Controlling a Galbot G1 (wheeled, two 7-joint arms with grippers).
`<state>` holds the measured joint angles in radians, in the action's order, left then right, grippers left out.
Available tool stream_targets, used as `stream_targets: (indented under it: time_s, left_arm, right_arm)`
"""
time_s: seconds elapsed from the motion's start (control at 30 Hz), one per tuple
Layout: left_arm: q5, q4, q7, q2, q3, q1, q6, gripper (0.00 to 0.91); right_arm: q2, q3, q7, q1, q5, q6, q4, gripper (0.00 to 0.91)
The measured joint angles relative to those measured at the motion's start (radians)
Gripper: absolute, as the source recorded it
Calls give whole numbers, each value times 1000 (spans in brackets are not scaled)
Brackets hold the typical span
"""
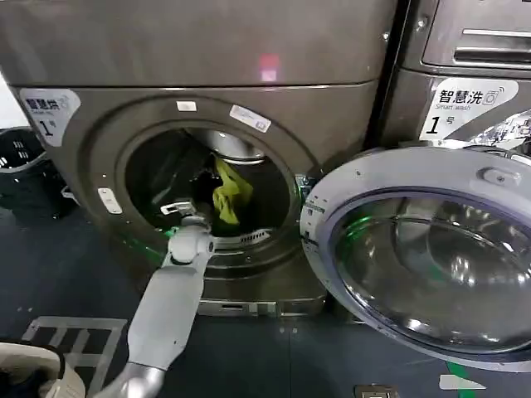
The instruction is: Grasp the clothes from the dryer.
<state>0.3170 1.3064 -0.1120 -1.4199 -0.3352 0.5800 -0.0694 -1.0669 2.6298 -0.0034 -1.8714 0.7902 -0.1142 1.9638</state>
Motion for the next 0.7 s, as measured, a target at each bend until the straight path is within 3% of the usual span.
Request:
stream_targets:
  time_s: [0.7]
  left_arm:
    - [-18, -1, 5, 2, 7, 0, 21, 0]
  right_arm:
    - [7, 13, -5, -2, -12, -17, 6, 907]
